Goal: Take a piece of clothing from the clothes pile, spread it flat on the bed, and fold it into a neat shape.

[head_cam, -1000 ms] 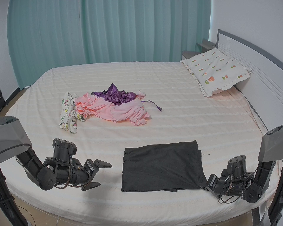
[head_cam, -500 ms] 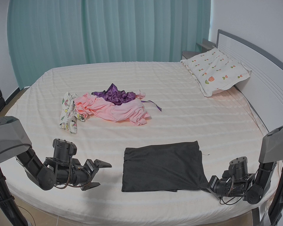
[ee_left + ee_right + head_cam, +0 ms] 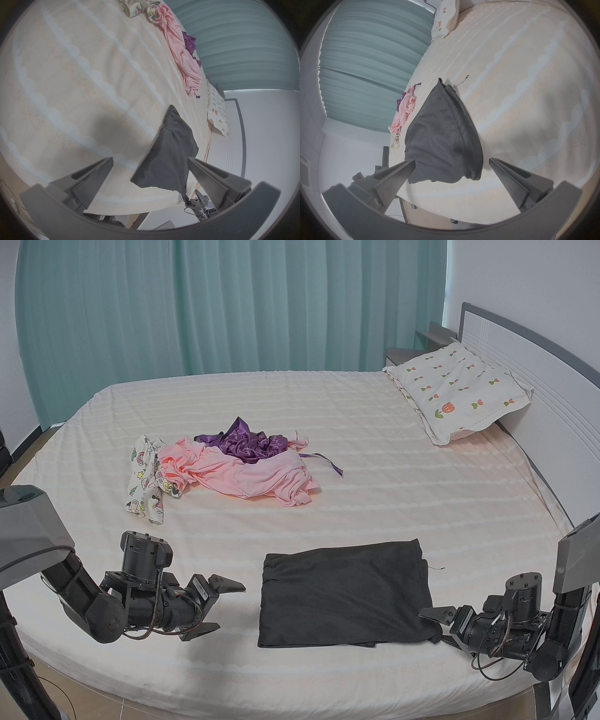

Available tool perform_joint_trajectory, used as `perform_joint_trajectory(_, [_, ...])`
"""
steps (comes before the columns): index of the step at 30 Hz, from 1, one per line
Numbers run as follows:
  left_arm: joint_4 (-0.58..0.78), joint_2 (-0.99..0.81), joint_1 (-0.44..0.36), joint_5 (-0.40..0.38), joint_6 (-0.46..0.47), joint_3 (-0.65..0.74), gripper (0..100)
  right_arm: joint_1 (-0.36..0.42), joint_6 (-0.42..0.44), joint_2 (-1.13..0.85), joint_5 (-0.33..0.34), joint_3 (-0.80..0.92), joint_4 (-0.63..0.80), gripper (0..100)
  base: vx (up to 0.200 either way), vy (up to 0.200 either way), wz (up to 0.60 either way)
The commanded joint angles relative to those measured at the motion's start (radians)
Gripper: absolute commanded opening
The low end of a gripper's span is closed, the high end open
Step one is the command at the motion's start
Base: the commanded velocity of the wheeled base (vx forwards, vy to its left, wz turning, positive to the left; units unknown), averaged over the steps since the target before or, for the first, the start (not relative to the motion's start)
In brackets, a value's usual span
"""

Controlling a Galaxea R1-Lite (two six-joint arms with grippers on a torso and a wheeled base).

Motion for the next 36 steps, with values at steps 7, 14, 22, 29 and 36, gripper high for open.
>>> perform_joint_trajectory(7, [-0.002, 0.050, -0.140, 0.087, 0.004, -0.066, 100, -0.004, 0.003, 0.004, 0.001, 0.024, -0.002, 100, 0.000, -0.200, 0.00])
perform_joint_trajectory(14, [-0.002, 0.056, -0.140, 0.115, 0.022, -0.093, 100, -0.003, 0.003, 0.000, 0.001, 0.024, -0.002, 100, 0.000, 0.000, 0.00])
perform_joint_trajectory(22, [-0.002, 0.116, -0.076, 0.112, 0.220, -0.148, 100, -0.001, 0.006, -0.005, 0.002, 0.024, -0.013, 100, 0.000, 0.000, 0.00])
perform_joint_trajectory(29, [-0.002, 0.220, -0.059, 0.099, 0.385, -0.201, 100, -0.001, 0.006, -0.002, 0.002, 0.024, -0.013, 100, 0.000, 0.000, 0.00])
perform_joint_trajectory(36, [-0.003, 0.252, -0.059, 0.023, 0.392, -0.275, 100, -0.001, 0.004, 0.004, 0.002, 0.024, -0.015, 100, 0.000, 0.000, 0.00])
